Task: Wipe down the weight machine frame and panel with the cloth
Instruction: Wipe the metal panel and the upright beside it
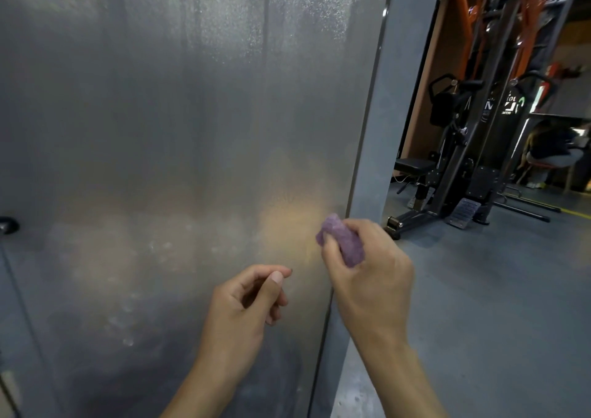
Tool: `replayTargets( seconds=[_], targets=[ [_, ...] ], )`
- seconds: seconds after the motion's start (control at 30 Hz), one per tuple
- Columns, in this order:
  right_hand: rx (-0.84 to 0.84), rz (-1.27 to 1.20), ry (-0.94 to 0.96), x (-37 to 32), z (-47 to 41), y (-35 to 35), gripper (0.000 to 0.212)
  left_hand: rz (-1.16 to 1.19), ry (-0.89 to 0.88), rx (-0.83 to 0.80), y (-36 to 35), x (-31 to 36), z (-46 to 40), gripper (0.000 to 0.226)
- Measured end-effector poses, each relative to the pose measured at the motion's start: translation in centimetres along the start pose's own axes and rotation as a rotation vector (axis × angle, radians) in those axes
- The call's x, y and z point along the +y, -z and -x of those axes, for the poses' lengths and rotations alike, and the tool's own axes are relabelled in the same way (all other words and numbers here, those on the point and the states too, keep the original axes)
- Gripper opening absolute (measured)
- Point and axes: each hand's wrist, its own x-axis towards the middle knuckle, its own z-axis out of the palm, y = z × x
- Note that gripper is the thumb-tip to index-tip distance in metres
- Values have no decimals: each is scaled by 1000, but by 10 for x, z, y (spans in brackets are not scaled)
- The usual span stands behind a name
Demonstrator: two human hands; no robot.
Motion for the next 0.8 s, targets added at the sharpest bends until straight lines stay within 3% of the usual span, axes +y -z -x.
replayTargets(
  seconds=[0.23,0.4,0.57,0.8],
  targets=[
    [-59,-66,-73,11,5,-1,6,-16,22,-17,-2,-4,4,22],
    [27,-181,-181,23,-9,20,5,0,24,-1,3,-5,1,23],
    [-115,-118,-42,14,-17,11,13,-4,14,-19,1,-5,1,29],
    [-212,-52,-133,9,-24,17,28,11,9,-2,0,-6,-1,26]
  ],
)
